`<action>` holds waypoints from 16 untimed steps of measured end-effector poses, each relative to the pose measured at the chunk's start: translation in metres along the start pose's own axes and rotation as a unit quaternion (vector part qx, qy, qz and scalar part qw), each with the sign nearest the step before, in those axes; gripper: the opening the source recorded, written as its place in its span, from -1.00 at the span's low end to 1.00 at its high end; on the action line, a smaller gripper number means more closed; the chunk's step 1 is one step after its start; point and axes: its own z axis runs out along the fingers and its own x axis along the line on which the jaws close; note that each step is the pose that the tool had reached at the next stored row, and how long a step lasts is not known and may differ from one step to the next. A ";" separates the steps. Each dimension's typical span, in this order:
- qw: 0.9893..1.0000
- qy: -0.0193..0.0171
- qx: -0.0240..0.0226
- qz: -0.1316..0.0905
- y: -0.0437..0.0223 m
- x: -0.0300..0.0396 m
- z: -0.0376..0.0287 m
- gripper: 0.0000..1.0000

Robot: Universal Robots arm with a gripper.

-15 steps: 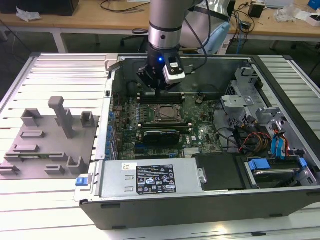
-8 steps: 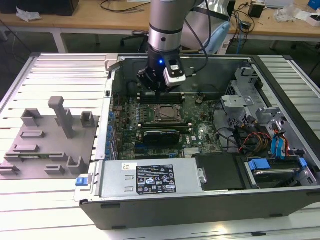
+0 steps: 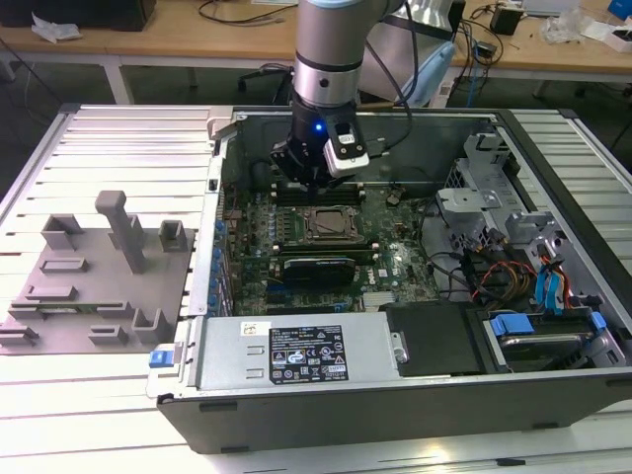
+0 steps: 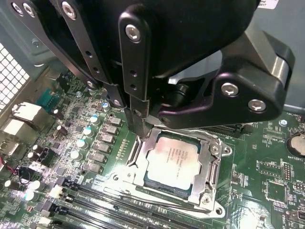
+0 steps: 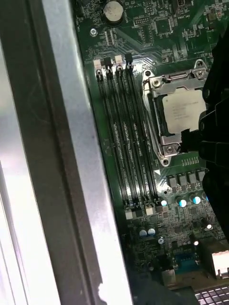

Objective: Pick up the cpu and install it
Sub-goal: 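Install the first cpu locking lever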

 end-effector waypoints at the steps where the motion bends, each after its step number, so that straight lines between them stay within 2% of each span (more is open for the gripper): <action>1: 1.000 -0.001 0.000 0.000 -0.0001 0.0001 0.0004 -0.79; 4: 1.000 -0.019 -0.004 0.000 -0.0001 0.0001 0.0014 -0.79; 6: 0.999 -0.039 -0.008 0.000 -0.0004 -0.0001 0.0019 -0.79; 8: 0.999 -0.040 -0.008 0.000 -0.0007 -0.0090 0.0025 -0.79; 9: 0.999 -0.040 -0.009 -0.001 -0.0030 -0.0139 0.0029 -0.79; 10: 0.999 -0.040 -0.008 -0.001 -0.0082 -0.0162 0.0030 -0.79; 11: 0.999 -0.040 -0.008 -0.001 -0.0164 -0.0191 0.0033 -0.79; 12: 0.999 -0.040 -0.009 -0.001 -0.0192 -0.0201 0.0036 -0.79; 16: 0.999 -0.040 -0.008 -0.001 -0.0194 -0.0203 0.0036 -0.79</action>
